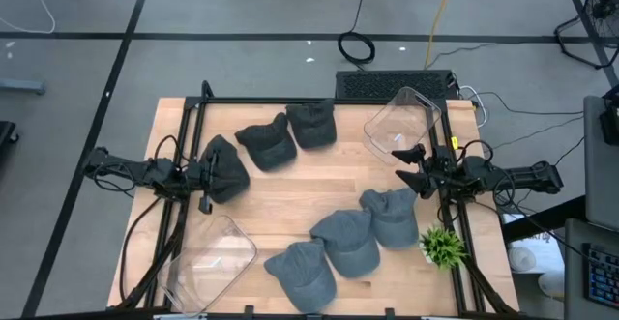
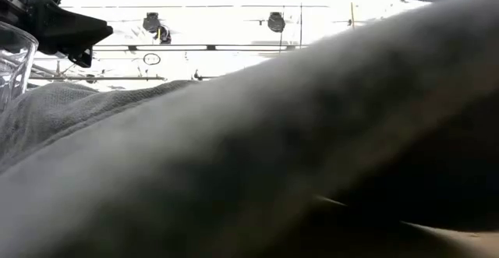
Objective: Pick & Place hat
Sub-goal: Put the top gray cap into the top transparent bin
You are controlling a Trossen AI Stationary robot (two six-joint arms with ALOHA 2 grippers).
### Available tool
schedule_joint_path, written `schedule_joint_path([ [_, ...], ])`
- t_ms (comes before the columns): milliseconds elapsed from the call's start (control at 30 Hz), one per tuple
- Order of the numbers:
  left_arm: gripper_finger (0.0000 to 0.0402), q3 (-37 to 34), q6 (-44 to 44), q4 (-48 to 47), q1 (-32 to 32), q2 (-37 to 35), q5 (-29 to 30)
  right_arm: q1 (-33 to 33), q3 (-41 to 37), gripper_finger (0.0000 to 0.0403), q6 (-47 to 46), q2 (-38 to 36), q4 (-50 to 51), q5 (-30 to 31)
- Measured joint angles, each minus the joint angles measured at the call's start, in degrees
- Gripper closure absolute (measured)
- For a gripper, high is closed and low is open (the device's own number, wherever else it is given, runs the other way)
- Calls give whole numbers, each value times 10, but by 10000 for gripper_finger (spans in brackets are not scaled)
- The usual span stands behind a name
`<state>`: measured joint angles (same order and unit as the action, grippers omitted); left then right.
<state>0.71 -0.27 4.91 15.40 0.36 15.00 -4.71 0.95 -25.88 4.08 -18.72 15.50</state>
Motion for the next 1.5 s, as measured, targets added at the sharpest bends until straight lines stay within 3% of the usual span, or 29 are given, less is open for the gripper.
schedule_joint_path([
  [100, 325, 0, 0, 0, 0, 0, 0, 0, 0, 14, -9, 5, 7, 15],
  [333, 325, 0, 0, -2, 0, 0, 0, -3, 30, 14, 31, 39, 10, -12],
  [500, 325, 0, 0, -2, 0, 0, 0, -21, 158, 14, 77, 124, 164, 21],
  [633, 325, 0, 0, -3, 0, 0, 0, -37, 287, 14, 88, 247, 366, 32],
  [767, 325, 0, 0, -3, 0, 0, 0, -48, 411, 14, 87, 367, 539, 5],
  [933, 325, 0, 0, -4, 0, 0, 0, -51, 498, 14, 85, 484, 724, -55],
  [1233, 325, 0, 0, -4, 0, 0, 1, -50, 510, 14, 16, 573, 825, -68],
  [1500, 325, 0, 0, -4, 0, 0, 1, -50, 503, 14, 8, 614, 808, -111],
])
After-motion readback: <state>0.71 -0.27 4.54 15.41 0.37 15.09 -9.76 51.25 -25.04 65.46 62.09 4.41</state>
